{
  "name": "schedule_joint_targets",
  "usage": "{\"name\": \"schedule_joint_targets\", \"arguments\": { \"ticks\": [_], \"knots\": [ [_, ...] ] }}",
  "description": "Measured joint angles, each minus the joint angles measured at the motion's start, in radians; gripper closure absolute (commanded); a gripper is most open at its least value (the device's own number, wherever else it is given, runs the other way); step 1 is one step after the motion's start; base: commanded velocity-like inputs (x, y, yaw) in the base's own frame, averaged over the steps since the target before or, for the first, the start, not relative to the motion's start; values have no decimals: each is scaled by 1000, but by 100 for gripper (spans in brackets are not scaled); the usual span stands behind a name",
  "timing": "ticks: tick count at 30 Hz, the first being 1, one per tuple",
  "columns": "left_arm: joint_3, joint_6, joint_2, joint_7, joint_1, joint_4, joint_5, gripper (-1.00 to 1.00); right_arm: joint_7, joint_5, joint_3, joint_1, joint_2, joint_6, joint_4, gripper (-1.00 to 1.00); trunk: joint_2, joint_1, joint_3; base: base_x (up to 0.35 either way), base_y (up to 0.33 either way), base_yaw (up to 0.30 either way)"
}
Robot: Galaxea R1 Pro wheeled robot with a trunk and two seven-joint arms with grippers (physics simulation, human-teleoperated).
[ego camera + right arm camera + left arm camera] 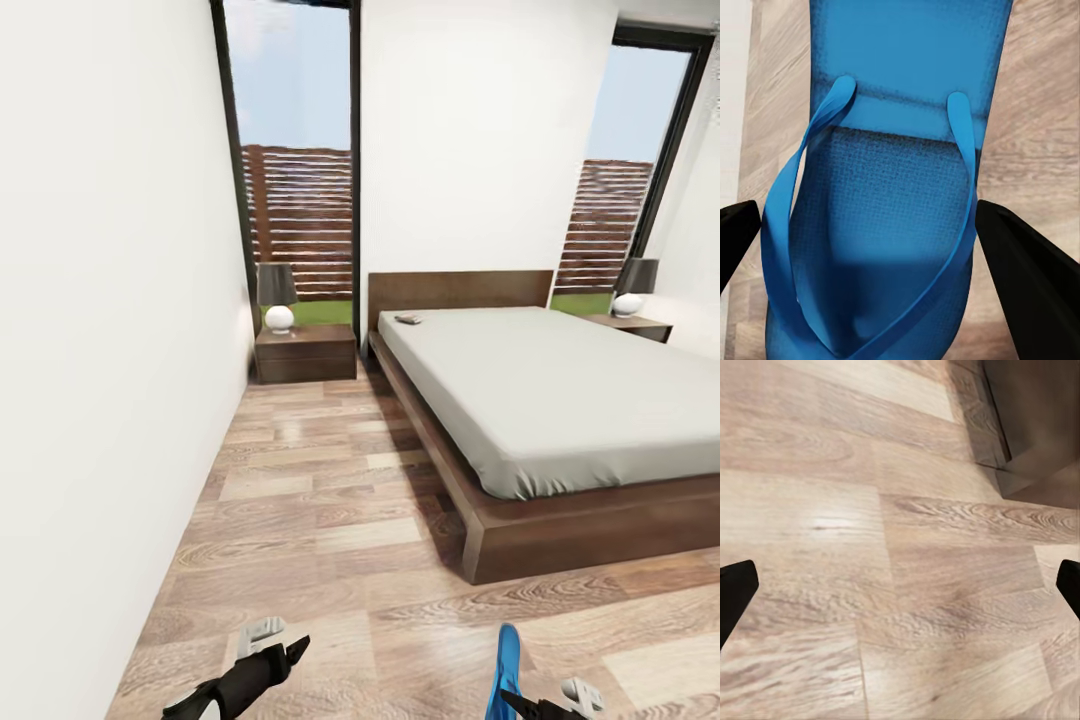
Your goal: In the bedroom, move the book from the bed onto either nightstand, and place the two sandals side by side next to the bed.
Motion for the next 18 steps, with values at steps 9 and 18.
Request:
{"name": "schedule_joint_targets", "arguments": {
  "ticks": [9, 18],
  "knots": [
    [-1, 0, 0, 0, 0, 0, 0, -100, 1, 0, 0, 0, 0, 0, 0, 100, 29, -17, 32, 0, 0, 0],
    [-1, 0, 0, -1, 0, 0, 0, -100, 1, 0, 1, 0, 0, 0, 0, 100, 92, -52, 60, 0, 0, 0]
  ]
}}
